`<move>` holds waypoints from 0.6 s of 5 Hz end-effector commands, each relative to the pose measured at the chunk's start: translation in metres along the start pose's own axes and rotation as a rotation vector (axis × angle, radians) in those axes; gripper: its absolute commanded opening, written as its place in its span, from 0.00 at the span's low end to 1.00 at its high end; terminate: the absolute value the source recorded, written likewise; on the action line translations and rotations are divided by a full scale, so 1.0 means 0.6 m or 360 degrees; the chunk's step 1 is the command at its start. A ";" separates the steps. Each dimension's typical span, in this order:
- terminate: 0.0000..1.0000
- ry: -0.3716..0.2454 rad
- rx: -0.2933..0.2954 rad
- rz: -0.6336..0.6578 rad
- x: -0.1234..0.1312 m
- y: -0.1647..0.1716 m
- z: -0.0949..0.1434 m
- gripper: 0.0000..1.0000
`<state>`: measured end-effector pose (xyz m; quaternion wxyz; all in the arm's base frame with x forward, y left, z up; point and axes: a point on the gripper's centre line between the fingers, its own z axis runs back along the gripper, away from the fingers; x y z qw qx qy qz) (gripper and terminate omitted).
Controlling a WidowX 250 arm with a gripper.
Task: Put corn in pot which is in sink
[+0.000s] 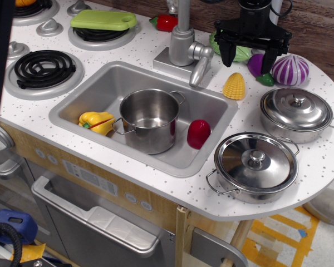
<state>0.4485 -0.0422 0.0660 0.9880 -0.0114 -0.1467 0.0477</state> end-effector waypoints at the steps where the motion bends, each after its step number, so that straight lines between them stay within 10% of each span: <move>1: 0.00 0.0000 0.0000 0.0000 0.000 0.000 0.000 1.00; 3: 0.00 -0.0062 -0.0036 -0.0026 -0.018 0.037 -0.023 1.00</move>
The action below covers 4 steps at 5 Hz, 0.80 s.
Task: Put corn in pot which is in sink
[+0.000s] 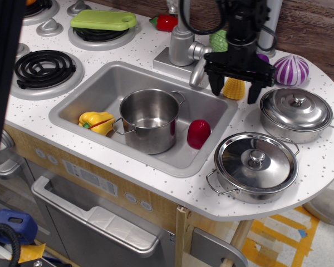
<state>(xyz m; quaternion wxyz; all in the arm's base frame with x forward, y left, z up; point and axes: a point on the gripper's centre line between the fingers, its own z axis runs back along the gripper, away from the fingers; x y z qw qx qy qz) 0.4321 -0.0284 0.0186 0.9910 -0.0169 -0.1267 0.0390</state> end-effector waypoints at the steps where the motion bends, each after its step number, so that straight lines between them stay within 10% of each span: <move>1: 0.00 -0.0147 -0.0035 -0.0036 0.031 0.024 0.032 1.00; 4: 0.00 -0.0170 -0.0129 -0.0090 0.063 0.026 0.025 1.00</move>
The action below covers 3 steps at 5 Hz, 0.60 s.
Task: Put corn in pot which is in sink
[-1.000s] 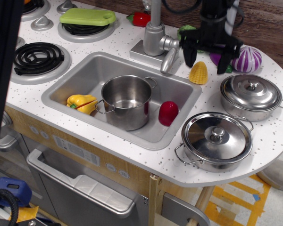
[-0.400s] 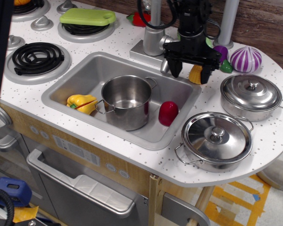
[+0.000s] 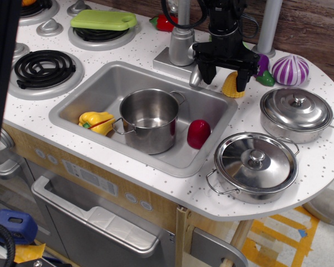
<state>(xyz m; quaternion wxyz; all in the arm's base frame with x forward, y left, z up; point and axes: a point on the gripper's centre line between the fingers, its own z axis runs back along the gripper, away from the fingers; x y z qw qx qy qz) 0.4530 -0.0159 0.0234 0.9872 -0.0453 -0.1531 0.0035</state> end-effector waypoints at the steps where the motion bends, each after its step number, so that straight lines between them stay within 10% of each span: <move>1: 0.00 -0.0107 -0.0046 0.0003 0.035 0.008 0.017 1.00; 2: 0.00 -0.0121 -0.0052 0.0007 0.043 0.005 0.012 1.00; 3: 0.00 -0.0134 -0.0028 0.0040 0.042 0.001 0.009 0.00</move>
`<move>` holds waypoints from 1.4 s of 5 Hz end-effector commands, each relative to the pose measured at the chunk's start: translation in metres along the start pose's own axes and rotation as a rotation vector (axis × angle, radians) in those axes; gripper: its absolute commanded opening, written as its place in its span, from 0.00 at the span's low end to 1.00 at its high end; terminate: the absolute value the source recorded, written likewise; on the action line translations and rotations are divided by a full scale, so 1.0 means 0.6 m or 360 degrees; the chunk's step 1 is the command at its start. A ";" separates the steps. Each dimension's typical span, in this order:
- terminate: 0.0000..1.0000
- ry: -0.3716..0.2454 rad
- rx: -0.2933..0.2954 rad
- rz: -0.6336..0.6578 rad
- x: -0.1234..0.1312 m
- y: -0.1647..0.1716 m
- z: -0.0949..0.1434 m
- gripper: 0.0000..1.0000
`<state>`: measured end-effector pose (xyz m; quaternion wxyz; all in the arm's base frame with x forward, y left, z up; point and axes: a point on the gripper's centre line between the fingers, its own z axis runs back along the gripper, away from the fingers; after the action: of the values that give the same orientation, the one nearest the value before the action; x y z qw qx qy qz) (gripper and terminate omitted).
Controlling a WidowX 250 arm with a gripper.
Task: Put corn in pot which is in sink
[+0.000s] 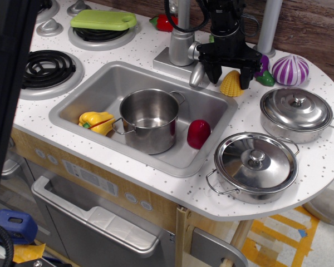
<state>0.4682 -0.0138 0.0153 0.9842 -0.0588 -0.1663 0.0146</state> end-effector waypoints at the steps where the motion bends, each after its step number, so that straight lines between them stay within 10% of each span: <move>1: 0.00 -0.0069 0.0024 -0.0008 0.024 -0.007 0.038 0.00; 5: 0.00 0.0059 0.0311 -0.0034 -0.012 0.049 0.152 0.00; 7: 0.00 0.0011 0.0289 0.0030 -0.075 0.109 0.148 0.00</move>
<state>0.3817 0.0572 0.0395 0.9918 0.0233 -0.1193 0.0393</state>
